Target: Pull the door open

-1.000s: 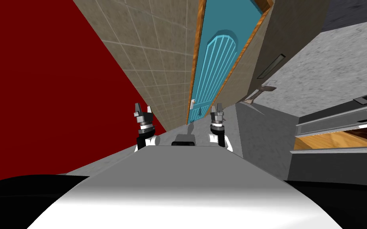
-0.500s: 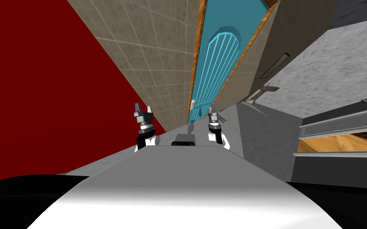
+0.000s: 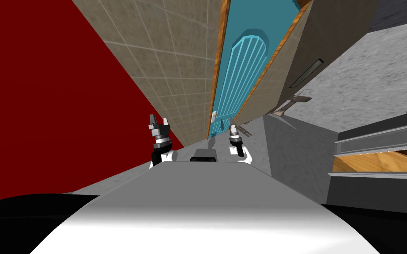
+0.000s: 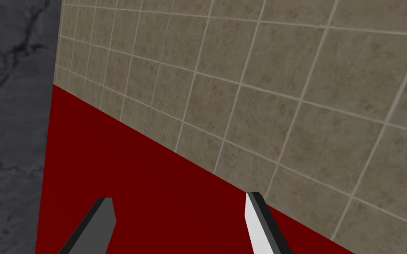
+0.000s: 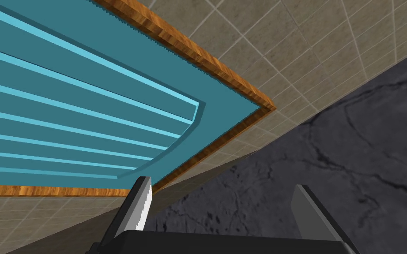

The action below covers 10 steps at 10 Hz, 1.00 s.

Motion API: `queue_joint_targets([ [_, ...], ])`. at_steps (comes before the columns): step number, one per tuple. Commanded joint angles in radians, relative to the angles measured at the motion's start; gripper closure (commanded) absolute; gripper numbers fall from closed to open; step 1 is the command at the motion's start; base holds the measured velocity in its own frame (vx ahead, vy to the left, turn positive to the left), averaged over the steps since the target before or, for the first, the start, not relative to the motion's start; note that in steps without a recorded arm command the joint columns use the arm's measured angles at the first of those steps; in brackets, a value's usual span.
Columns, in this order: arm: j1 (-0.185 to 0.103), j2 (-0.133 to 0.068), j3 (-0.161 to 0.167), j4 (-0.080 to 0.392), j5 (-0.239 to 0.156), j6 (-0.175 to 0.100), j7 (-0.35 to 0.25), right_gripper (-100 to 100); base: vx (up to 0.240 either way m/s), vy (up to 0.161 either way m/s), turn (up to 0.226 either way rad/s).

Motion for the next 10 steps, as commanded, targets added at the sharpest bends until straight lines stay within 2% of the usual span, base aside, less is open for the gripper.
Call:
queue_joint_targets([
  [1,-0.035,-0.010,0.006,0.050,0.022,-0.013,0.045,-100,0.050,-0.026,0.019],
  [3,-0.035,-0.010,0.006,0.087,0.022,-0.013,0.045,-100,0.036,-0.016,0.011],
  [4,-0.067,-0.023,0.008,0.120,0.040,-0.017,0.080,-100,0.032,-0.012,0.026],
  [5,-0.067,-0.023,0.008,0.148,0.040,-0.017,0.080,-100,0.037,-0.015,0.019],
  [6,-0.100,-0.037,0.011,0.184,0.059,-0.021,0.116,-100,0.053,-0.021,0.024],
  [7,-0.100,-0.037,0.011,0.210,0.059,-0.021,0.116,-100,0.048,-0.019,0.018],
  [8,-0.133,-0.050,0.014,0.250,0.077,-0.025,0.151,-100,0.055,-0.012,0.029],
  [9,-0.133,-0.050,0.014,0.272,0.077,-0.025,0.151,-100,0.047,-0.017,0.014],
  [10,-0.166,-0.063,0.016,0.306,0.096,-0.029,0.187,-100,0.056,-0.028,0.027],
])
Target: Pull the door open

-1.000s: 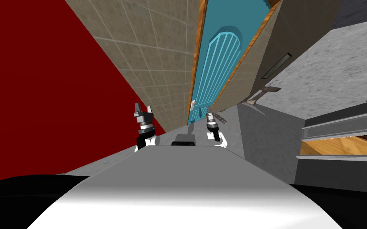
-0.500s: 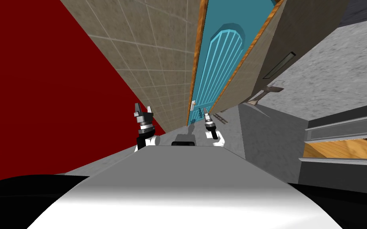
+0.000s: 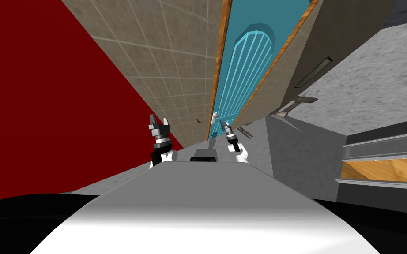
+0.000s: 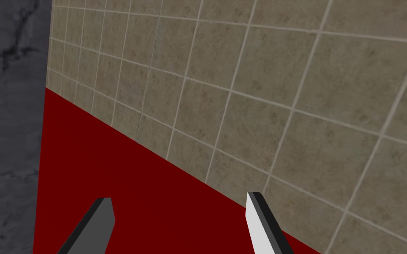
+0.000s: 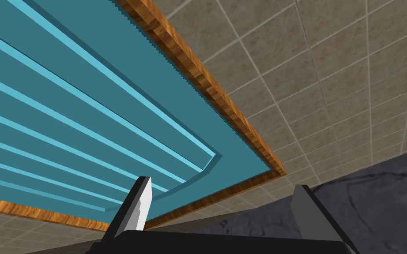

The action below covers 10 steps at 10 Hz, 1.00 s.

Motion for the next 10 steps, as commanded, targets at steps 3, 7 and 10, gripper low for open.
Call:
queue_joint_targets([
  [3,-0.049,-0.018,0.005,0.111,0.028,-0.008,0.059,-100,0.048,-0.024,0.020],
  [7,-0.113,-0.044,0.010,0.212,0.064,-0.016,0.128,-100,0.035,-0.014,0.018],
  [10,-0.144,-0.056,0.013,0.294,0.082,-0.019,0.162,-100,0.048,-0.021,0.020],
])
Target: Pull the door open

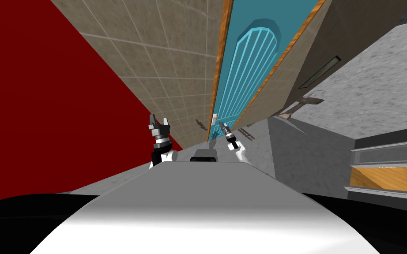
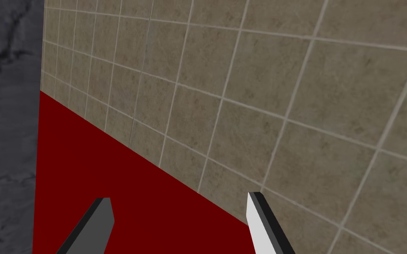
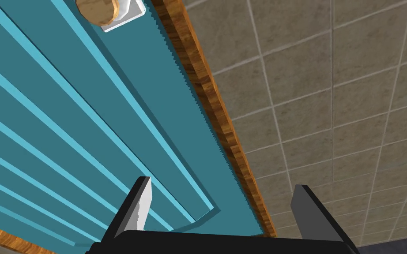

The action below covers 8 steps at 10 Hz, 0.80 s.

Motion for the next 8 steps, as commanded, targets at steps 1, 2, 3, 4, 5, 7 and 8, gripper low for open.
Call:
queue_joint_targets([
  [1,-0.037,-0.012,0.002,0.050,0.019,-0.007,0.040,-100,0.055,-0.021,0.020],
  [2,-0.037,-0.012,0.002,0.079,0.019,-0.007,0.040,-100,0.044,-0.022,0.015],
  [3,-0.067,-0.024,0.005,0.126,0.036,-0.011,0.072,-100,0.043,-0.016,0.024],
  [4,-0.094,-0.035,0.007,0.166,0.051,-0.014,0.102,-100,0.072,-0.027,0.037],
  [5,-0.094,-0.035,0.007,0.197,0.051,-0.014,0.102,-100,0.056,-0.032,0.020],
  [7,-0.121,-0.046,0.009,0.252,0.066,-0.018,0.132,-100,0.052,-0.024,0.017],
  [8,-0.145,-0.056,0.011,0.285,0.080,-0.020,0.157,-100,0.047,-0.016,0.016],
])
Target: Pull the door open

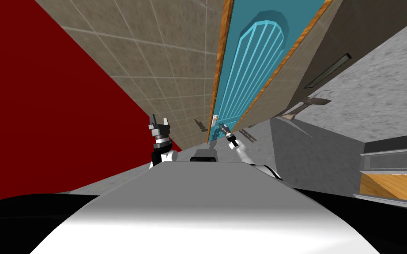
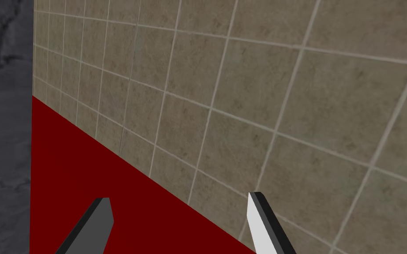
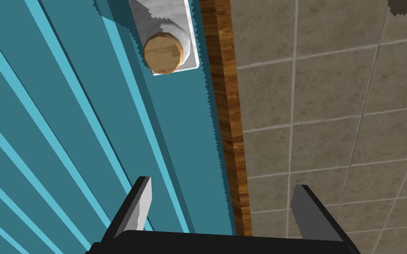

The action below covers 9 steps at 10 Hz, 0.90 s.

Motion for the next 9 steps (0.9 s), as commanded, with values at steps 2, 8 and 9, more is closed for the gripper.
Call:
queue_joint_targets([
  [2,-0.021,-0.003,0.000,0.050,0.006,-0.007,0.018,-100,0.026,-0.008,0.006],
  [8,-0.114,-0.040,0.007,0.234,0.058,-0.018,0.119,-100,0.050,-0.019,0.020],
  [9,-0.127,-0.045,0.008,0.258,0.066,-0.019,0.133,-100,0.050,-0.021,0.016],
])
